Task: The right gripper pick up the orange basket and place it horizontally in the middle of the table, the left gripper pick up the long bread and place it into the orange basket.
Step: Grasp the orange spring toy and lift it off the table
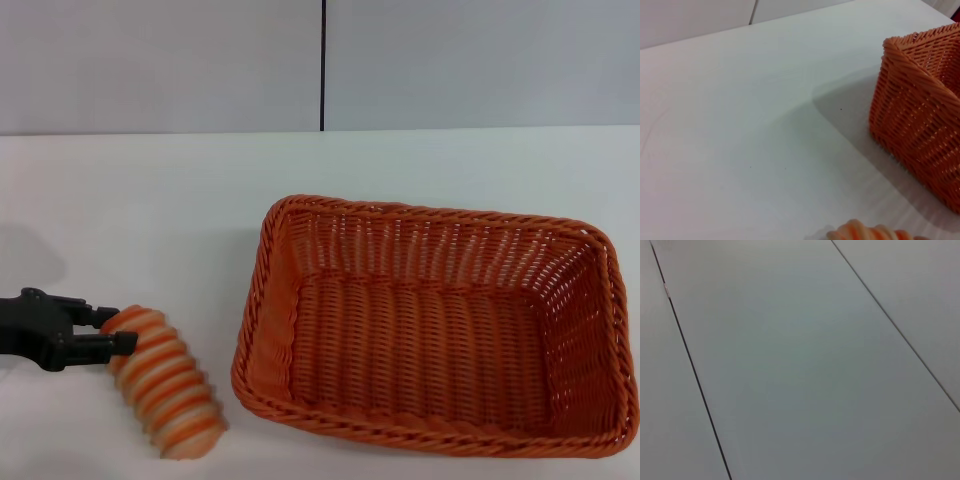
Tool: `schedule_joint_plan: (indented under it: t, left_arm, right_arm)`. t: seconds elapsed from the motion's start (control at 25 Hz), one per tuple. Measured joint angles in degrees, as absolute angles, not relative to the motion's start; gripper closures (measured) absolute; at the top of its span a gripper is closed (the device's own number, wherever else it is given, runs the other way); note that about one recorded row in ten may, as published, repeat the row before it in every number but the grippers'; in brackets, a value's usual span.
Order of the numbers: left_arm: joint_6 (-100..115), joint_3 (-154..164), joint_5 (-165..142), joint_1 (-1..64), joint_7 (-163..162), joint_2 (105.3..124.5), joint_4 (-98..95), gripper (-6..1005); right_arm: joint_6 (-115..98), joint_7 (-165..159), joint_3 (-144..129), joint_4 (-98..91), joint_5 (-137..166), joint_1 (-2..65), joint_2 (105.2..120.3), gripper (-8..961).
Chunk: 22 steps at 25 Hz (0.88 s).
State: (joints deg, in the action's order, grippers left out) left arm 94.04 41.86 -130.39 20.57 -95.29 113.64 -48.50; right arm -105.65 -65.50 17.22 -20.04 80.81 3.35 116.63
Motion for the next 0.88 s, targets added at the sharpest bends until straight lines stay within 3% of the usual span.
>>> schedule_joint_plan:
  t: [0.2,0.88]
  left_arm:
    - [94.0,41.8,-130.4,20.4,-95.2,113.62,-48.5,555]
    - [95.2,41.8,-129.8,20.4,-95.1,113.61,-48.5,652]
  right_arm:
    - [-105.6,-65.7,17.2,-20.1,80.7,3.4,116.59,530]
    - [-106.6,-65.9,16.8,-20.3,80.9,4.1,116.28,530]
